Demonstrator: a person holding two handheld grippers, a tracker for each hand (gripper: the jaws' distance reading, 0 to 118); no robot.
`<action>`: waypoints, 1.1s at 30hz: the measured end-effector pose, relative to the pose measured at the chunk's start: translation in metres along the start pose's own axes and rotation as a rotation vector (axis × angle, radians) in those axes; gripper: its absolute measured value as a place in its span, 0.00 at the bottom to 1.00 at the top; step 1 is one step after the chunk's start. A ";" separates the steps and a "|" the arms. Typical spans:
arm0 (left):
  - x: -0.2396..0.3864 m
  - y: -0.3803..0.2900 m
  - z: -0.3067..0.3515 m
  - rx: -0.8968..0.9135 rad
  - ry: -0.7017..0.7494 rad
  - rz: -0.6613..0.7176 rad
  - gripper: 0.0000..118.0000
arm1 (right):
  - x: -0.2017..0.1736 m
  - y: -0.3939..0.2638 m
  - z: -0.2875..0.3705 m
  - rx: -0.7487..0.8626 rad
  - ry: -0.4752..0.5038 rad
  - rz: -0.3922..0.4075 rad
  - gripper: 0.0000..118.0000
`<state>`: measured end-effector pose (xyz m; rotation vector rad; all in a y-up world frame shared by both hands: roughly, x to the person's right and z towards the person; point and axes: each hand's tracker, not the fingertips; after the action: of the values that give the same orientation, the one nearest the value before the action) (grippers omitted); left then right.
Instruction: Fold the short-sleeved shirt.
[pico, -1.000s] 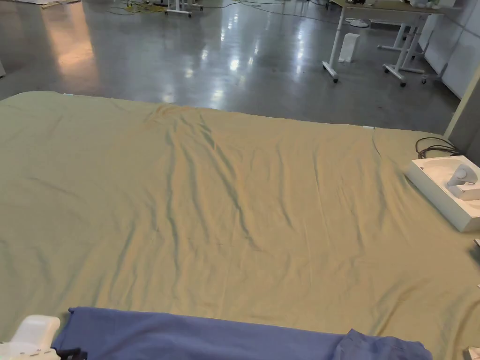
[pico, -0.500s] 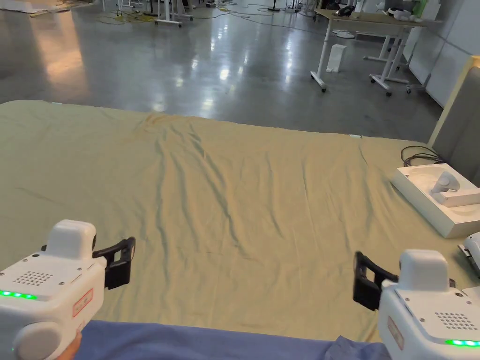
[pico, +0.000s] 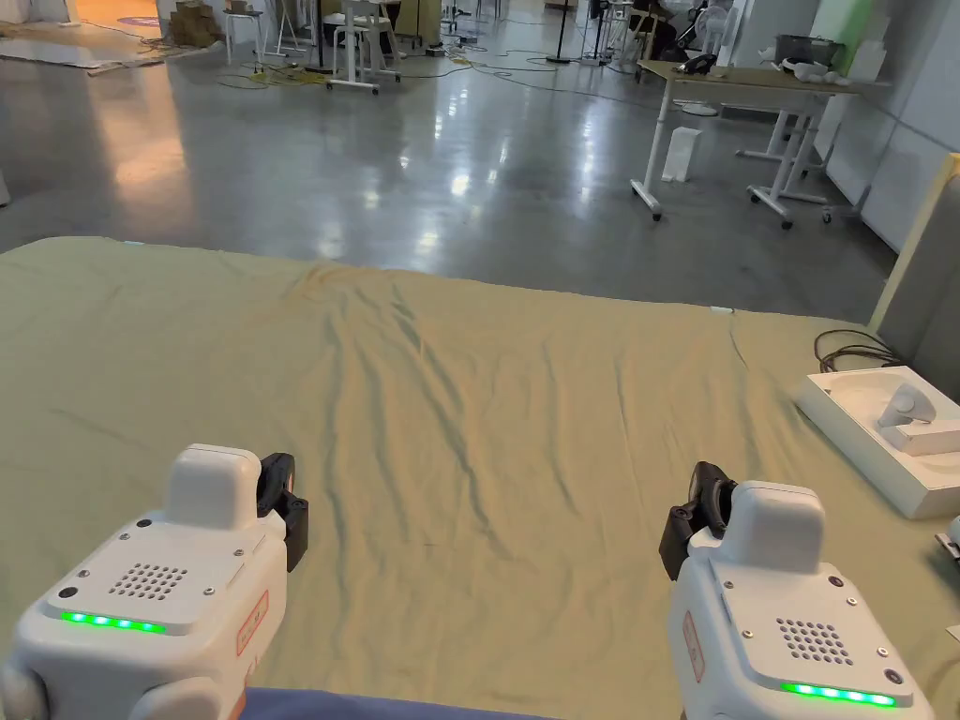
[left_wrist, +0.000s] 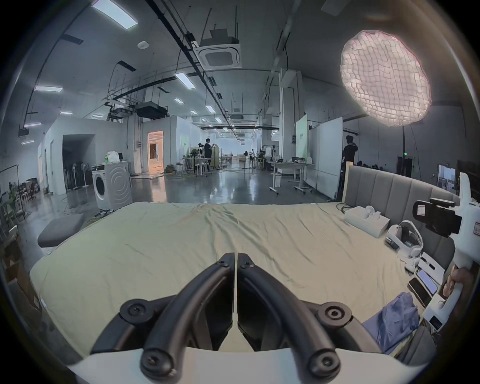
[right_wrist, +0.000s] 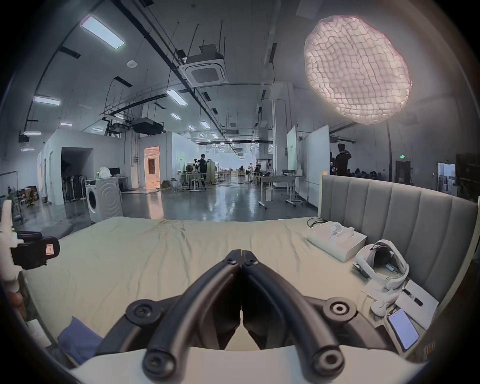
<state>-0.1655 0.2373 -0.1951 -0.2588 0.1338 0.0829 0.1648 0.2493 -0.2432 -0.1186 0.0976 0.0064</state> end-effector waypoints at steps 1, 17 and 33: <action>-0.002 0.001 0.000 -0.005 -0.008 -0.002 0.01 | -0.001 0.000 0.000 0.000 -0.002 0.006 0.00; -0.135 -0.028 -0.018 -0.445 -0.086 0.154 0.01 | -0.018 -0.007 -0.013 -0.074 0.081 0.123 0.00; -0.260 -0.127 -0.052 -0.821 -0.333 0.496 0.60 | -0.019 -0.040 -0.019 -0.236 0.089 0.161 0.00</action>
<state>-0.4157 0.0845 -0.1758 -1.0216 -0.1813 0.6775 0.1450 0.2069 -0.2559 -0.3472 0.1952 0.1740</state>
